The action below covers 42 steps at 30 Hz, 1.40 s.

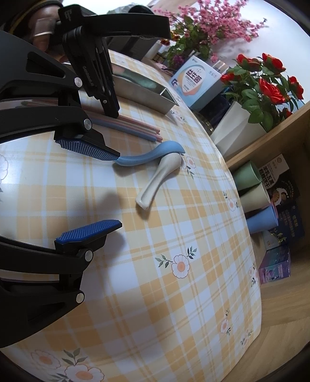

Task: Organize utensils
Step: 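Lower the left gripper onto the pink chopstick and close it, then grasp the blue spoon with the right gripper while the left holds the pink chopstick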

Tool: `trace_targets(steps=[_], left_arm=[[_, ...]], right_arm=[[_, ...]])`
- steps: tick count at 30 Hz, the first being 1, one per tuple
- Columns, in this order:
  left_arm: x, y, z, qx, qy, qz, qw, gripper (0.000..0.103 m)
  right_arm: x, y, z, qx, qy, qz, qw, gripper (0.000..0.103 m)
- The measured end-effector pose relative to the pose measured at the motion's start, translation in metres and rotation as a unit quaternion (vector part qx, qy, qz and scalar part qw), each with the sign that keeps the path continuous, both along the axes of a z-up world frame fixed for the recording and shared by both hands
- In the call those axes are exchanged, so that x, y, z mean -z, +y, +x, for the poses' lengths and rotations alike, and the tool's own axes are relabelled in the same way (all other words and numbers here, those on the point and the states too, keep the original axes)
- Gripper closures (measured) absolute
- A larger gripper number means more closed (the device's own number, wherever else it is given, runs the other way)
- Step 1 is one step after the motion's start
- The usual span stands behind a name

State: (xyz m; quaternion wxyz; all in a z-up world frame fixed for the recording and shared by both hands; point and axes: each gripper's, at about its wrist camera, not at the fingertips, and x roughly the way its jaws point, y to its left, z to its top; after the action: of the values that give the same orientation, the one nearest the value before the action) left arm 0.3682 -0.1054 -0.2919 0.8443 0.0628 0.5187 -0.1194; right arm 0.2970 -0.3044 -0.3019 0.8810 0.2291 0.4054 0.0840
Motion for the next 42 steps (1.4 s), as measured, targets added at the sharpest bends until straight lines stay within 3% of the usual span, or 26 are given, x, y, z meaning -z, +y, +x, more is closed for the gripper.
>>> trace_targets(steps=[3, 9, 15, 20, 22, 29, 42], left_arm=[[0.0, 0.004, -0.001, -0.003, 0.0, -0.018, 0.9998, 0.097], [-0.007, 0.014, -0.007, -0.017, -0.001, -0.051, 0.9986, 0.097], [-0.039, 0.023, -0.022, -0.022, -0.026, -0.087, 0.9956, 0.097], [-0.054, 0.03, -0.036, -0.02, -0.041, -0.101, 0.9938, 0.097], [-0.054, 0.035, -0.039, -0.025, -0.04, -0.112, 0.9926, 0.097], [-0.065, 0.054, -0.044, -0.038, -0.052, -0.136, 0.9886, 0.097], [-0.071, 0.092, -0.053, -0.063, -0.066, -0.162, 0.9825, 0.097]], right_arm=[[-0.001, 0.0, 0.0, 0.0, 0.0, 0.0, 1.0, 0.052], [-0.003, -0.002, -0.002, -0.001, 0.0, -0.004, 1.0, 0.053], [-0.008, 0.0, 0.001, -0.011, 0.001, -0.014, 1.0, 0.054], [-0.014, 0.013, 0.012, -0.054, 0.0, -0.034, 0.998, 0.054], [-0.017, 0.019, 0.02, -0.075, 0.0, -0.043, 0.996, 0.061], [-0.02, 0.045, 0.053, -0.133, 0.01, -0.079, 0.988, 0.069], [-0.004, 0.075, 0.102, -0.122, 0.068, -0.108, 0.984, 0.08]])
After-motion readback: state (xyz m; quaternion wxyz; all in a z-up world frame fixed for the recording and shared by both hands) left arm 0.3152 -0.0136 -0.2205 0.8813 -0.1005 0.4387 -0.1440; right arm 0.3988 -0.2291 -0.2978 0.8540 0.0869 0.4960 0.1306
